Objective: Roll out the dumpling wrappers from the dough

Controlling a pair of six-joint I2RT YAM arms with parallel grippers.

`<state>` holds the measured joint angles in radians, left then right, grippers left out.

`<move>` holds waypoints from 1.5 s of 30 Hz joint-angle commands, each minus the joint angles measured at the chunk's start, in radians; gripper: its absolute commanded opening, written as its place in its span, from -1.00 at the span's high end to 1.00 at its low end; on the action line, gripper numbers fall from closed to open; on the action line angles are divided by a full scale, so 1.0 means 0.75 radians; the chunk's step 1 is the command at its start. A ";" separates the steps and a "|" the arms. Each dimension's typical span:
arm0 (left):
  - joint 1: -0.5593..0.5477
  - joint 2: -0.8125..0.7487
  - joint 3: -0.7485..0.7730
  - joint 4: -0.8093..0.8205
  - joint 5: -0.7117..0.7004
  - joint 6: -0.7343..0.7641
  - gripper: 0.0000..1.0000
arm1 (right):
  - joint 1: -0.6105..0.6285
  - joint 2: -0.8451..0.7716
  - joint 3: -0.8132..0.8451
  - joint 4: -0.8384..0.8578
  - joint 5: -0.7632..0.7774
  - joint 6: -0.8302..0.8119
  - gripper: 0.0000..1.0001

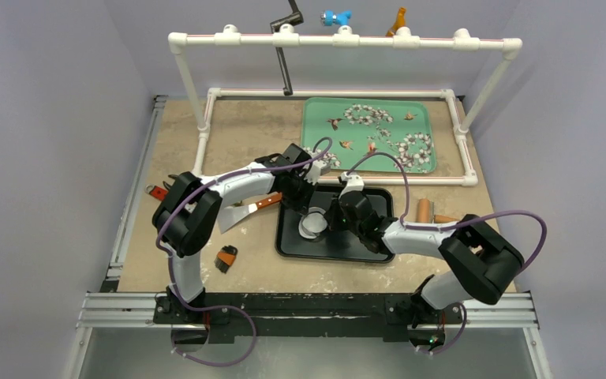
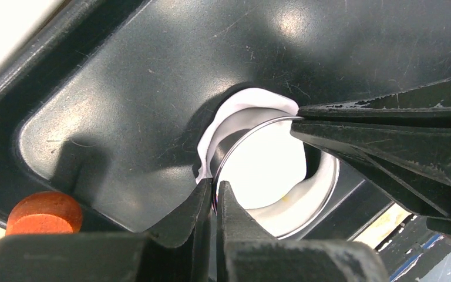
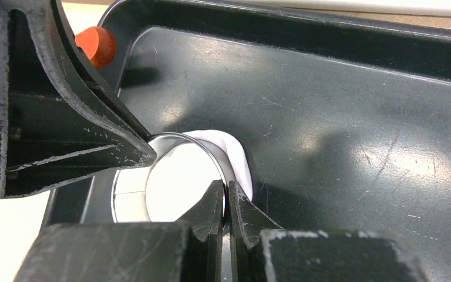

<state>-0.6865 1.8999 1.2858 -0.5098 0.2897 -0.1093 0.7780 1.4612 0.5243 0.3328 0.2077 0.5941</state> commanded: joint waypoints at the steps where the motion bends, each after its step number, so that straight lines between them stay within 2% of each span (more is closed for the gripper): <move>1: -0.005 0.036 -0.091 -0.003 0.041 0.052 1.00 | -0.035 0.063 0.010 -0.083 -0.048 0.000 1.00; 5: -0.040 -0.009 -0.148 -0.008 0.064 0.049 1.00 | -0.068 0.195 0.211 -0.152 -0.019 -0.131 1.00; 8: -0.038 0.031 -0.130 -0.027 0.078 0.049 1.00 | -0.081 0.261 0.259 -0.175 -0.035 -0.160 1.00; 13: 0.044 0.108 0.016 -0.033 0.047 0.053 1.00 | -0.053 0.151 0.121 -0.225 0.031 -0.068 1.00; 17: 0.086 0.161 0.148 -0.050 0.041 0.049 1.00 | 0.055 0.027 -0.004 -0.214 -0.016 0.110 1.00; 20: 0.087 0.170 0.183 -0.075 0.035 0.051 1.00 | 0.086 -0.005 -0.011 -0.257 -0.035 0.166 1.00; 23: 0.080 0.119 0.092 -0.052 0.058 0.041 1.00 | 0.047 -0.001 0.002 -0.233 -0.001 0.096 1.00; 27: 0.025 0.042 -0.088 -0.006 0.062 0.027 1.00 | -0.150 0.161 0.114 -0.111 -0.083 -0.043 1.00; 33: -0.036 0.023 -0.145 -0.027 0.085 0.031 1.00 | -0.168 0.260 0.285 -0.167 -0.029 -0.168 1.00; 38: 0.056 0.085 -0.012 -0.042 0.120 0.013 1.00 | -0.127 0.091 0.104 -0.242 0.047 -0.054 1.00; 40: 0.100 0.107 0.050 -0.041 0.118 0.004 1.00 | -0.035 0.006 0.016 -0.257 0.046 0.055 1.00; 45: 0.112 0.108 0.128 -0.061 0.072 0.046 1.00 | 0.021 -0.088 -0.113 -0.207 -0.117 0.197 1.00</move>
<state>-0.6388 1.9556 1.3376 -0.5018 0.4187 -0.1108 0.7677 1.4246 0.5125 0.2691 0.1951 0.6506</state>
